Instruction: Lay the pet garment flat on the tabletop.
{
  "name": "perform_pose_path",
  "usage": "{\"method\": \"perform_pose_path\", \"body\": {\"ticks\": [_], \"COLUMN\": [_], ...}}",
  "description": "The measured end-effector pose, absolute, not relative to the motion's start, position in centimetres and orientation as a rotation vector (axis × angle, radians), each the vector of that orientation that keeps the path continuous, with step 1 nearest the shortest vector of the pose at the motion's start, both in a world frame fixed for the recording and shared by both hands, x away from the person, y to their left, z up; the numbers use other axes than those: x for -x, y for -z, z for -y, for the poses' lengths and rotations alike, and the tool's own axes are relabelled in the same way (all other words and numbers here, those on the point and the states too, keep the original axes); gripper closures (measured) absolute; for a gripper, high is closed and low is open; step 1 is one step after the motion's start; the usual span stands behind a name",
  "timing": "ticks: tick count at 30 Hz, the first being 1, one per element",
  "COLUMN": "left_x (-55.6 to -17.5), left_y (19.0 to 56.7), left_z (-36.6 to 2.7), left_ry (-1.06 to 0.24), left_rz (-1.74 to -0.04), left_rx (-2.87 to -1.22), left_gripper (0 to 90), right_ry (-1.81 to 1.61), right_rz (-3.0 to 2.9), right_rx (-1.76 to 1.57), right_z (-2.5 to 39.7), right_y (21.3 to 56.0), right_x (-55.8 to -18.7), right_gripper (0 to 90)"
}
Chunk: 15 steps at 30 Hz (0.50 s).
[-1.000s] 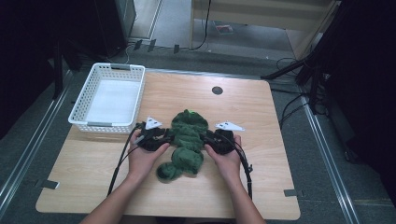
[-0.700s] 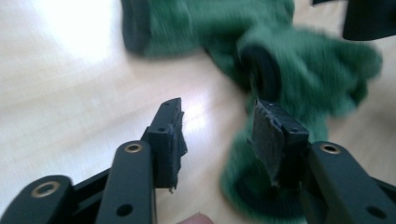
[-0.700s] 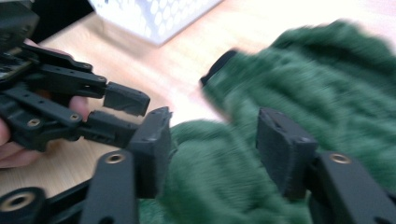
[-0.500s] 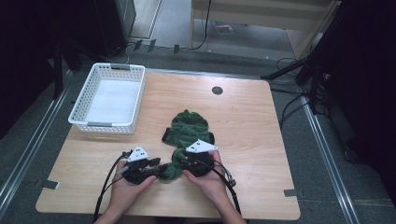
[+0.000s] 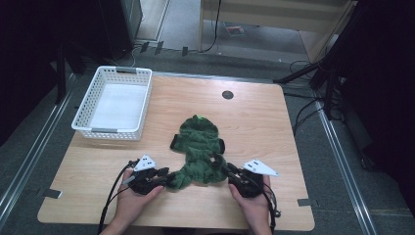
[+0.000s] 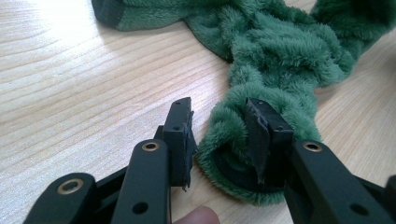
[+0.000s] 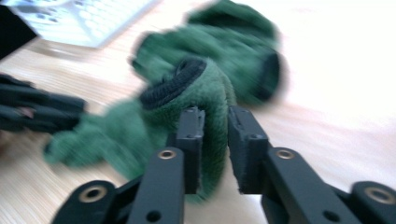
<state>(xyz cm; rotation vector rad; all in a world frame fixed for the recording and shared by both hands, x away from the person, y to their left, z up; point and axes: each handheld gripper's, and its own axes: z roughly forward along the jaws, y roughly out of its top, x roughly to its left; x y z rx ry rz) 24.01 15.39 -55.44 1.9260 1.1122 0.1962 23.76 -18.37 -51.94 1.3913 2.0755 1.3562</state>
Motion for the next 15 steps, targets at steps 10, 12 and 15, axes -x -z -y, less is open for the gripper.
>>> {"method": "perform_pose_path", "body": {"ticks": [10,12,15], "left_x": [-24.0,-24.0,-23.9], "left_y": [54.9,55.0,55.1], "left_z": [-15.6,-15.2,-14.9], "left_ry": [-0.174,-0.161,-0.166], "left_rz": [-1.110,-1.103,-1.088], "left_rx": [-1.878,-1.897,-1.933], "left_gripper": [56.9,54.1,51.7], "right_ry": [-1.438,-1.436,-1.342], "right_rz": [-1.880,-1.949,-2.096], "right_rx": [-1.438,-1.401,-1.370], "right_z": [22.2,21.0,18.8], "right_y": [50.1,50.4,51.9], "right_x": [-22.7,-23.2,-24.0], "right_gripper": [56.1,52.9,50.3]}}
